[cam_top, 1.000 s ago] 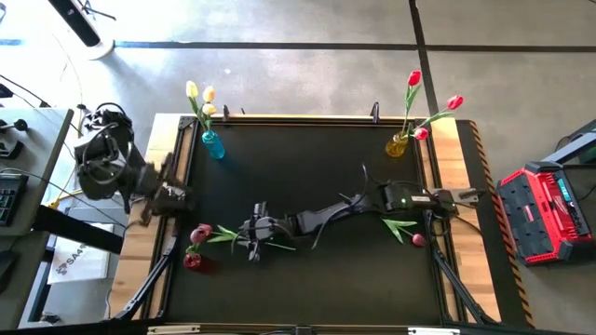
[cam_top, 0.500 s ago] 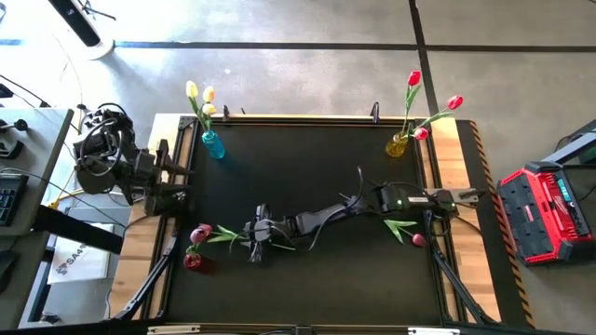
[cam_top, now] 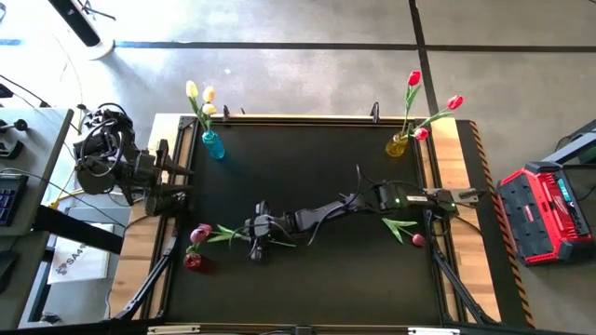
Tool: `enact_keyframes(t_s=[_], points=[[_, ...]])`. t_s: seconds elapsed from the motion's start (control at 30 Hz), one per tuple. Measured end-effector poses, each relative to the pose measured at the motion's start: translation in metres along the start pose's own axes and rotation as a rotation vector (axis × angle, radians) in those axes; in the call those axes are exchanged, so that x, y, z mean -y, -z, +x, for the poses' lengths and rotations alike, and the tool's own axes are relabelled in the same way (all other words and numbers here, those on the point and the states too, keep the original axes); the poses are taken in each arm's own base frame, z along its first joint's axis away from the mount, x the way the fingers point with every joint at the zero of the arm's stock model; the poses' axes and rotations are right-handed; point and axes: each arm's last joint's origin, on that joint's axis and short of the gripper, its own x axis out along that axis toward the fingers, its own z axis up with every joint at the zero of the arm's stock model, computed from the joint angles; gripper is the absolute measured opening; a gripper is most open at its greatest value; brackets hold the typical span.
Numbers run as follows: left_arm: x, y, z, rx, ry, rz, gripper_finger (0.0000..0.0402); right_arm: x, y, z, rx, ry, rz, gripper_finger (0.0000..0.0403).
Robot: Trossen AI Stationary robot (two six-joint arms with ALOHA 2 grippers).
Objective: Sort flowers into vase by color
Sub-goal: Put the left dark red tulip into the red vase
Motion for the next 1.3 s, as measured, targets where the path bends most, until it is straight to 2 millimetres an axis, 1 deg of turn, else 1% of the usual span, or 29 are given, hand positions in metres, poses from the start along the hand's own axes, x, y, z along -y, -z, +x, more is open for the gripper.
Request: enact_keyframes(t_s=[0.13,0.17,0.3,0.4,0.43,0.57,0.67,0.73,0.83,0.9,1.0,1.2,1.3], points=[[0.0,0.0,0.0,-0.002,0.004,-0.005,0.0147,0.0,0.0,0.0,-0.003,-0.008,0.002,0.0016],[0.0,0.0,0.0,-0.002,0.005,-0.005,0.0147,-0.001,0.0,0.0,-0.003,-0.01,0.002,0.0008],[0.0,0.0,0.0,-0.002,0.005,-0.005,0.0147,-0.003,0.0,-0.001,-0.001,-0.008,0.019,0.0009],[0.0,0.0,0.0,-0.007,0.015,-0.03,0.0147,-0.005,-0.005,-0.004,0.024,0.011,0.033,0.0003],[0.001,0.0,0.0,-0.011,0.023,-0.037,0.0147,-0.007,-0.009,-0.006,0.049,0.026,0.047,0.0003],[0.001,0.0,0.0,-0.01,0.021,-0.048,0.0147,-0.007,-0.038,-0.026,0.15,0.143,0.119,0.0002],[0.0,0.0,0.0,0.0,-0.001,-0.048,0.0145,-0.006,-0.049,-0.036,0.185,0.256,0.165,0.0002],[0.0,0.0,0.0,0.004,-0.008,-0.047,0.014,-0.005,-0.05,-0.04,0.169,0.325,0.177,0.0001],[0.0,0.001,0.0,-0.007,-0.003,-0.035,0.0132,-0.01,-0.054,-0.049,0.15,0.359,0.185,0.0001],[0.002,0.006,0.003,-0.021,-0.009,-0.019,0.0128,-0.016,-0.055,-0.053,0.158,0.373,0.189,0.0001],[0.007,0.017,0.009,-0.041,-0.029,0.01,0.0123,-0.023,-0.05,-0.054,0.143,0.431,0.182,0.0001],[0.012,0.03,0.015,-0.059,-0.053,0.007,0.0121,-0.025,-0.04,-0.059,0.132,0.656,0.194,0.0],[0.012,0.032,0.016,-0.063,-0.054,-0.007,0.0121,-0.025,-0.04,-0.065,0.146,0.755,0.197,0.0]])
